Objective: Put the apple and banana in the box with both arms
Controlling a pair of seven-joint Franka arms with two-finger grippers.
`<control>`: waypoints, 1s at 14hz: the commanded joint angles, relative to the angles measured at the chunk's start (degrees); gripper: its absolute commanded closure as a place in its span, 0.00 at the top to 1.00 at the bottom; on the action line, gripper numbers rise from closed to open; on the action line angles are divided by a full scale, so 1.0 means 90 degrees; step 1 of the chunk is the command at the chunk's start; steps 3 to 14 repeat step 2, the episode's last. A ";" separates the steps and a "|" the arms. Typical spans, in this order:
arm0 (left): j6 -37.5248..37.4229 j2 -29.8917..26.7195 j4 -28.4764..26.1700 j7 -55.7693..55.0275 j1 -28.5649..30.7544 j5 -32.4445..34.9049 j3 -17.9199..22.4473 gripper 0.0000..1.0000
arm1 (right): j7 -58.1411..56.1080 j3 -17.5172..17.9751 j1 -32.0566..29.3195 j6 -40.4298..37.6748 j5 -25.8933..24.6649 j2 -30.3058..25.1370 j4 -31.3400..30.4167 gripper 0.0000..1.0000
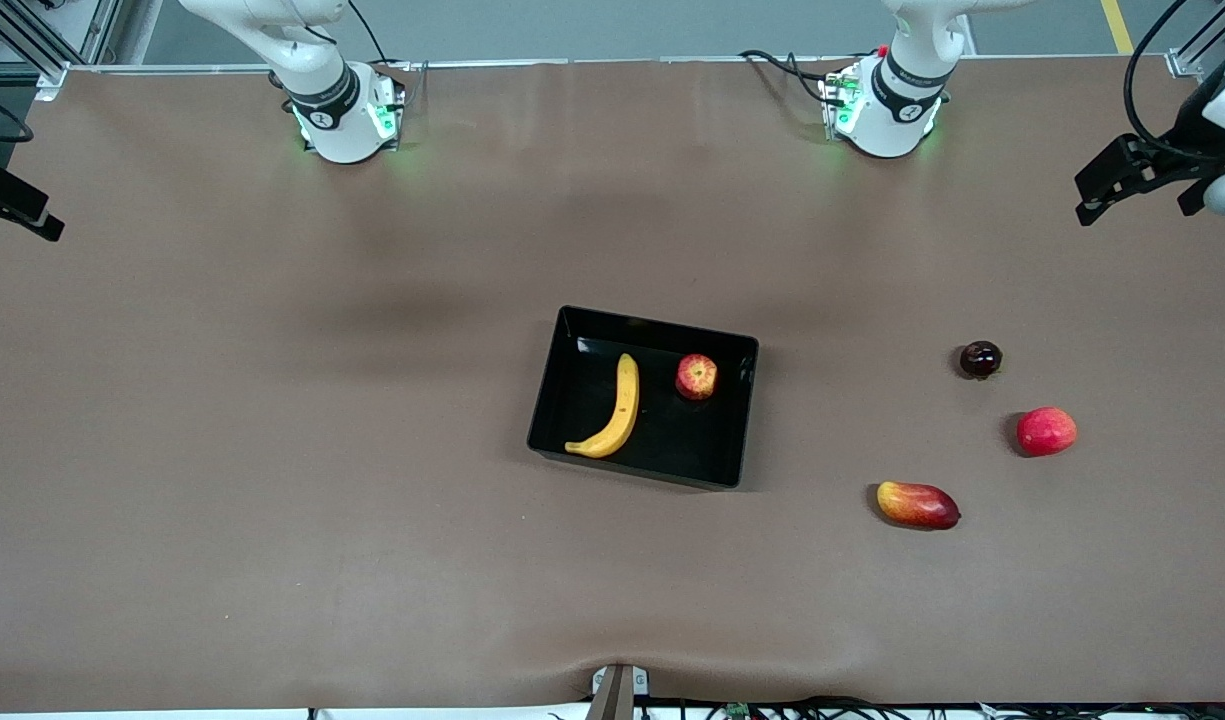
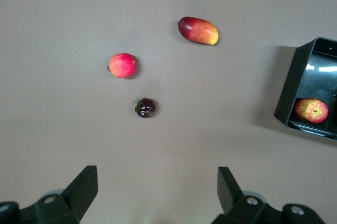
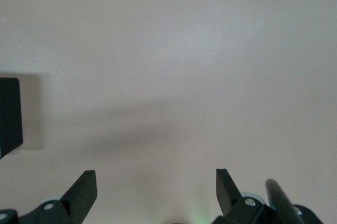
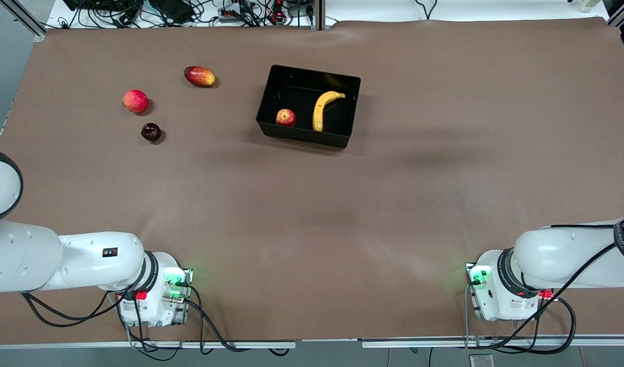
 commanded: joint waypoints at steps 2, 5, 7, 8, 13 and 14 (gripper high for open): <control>0.0057 0.0011 0.0037 0.0084 0.0031 -0.0150 -0.0009 1.00 | -0.0051 0.0079 -0.0139 -0.0024 0.0106 0.0006 0.0050 1.00; 0.0057 0.0011 0.0037 0.0084 0.0031 -0.0150 -0.0009 1.00 | -0.0051 0.0079 -0.0139 -0.0024 0.0106 0.0006 0.0050 1.00; 0.0057 0.0011 0.0037 0.0084 0.0031 -0.0150 -0.0009 1.00 | -0.0051 0.0079 -0.0139 -0.0024 0.0106 0.0006 0.0050 1.00; 0.0057 0.0011 0.0037 0.0084 0.0031 -0.0150 -0.0009 1.00 | -0.0051 0.0079 -0.0139 -0.0024 0.0106 0.0006 0.0050 1.00; 0.0057 0.0011 0.0037 0.0084 0.0031 -0.0150 -0.0009 1.00 | -0.0051 0.0079 -0.0139 -0.0024 0.0106 0.0006 0.0050 1.00; 0.0057 0.0011 0.0037 0.0084 0.0031 -0.0150 -0.0009 1.00 | -0.0051 0.0079 -0.0139 -0.0024 0.0106 0.0006 0.0050 1.00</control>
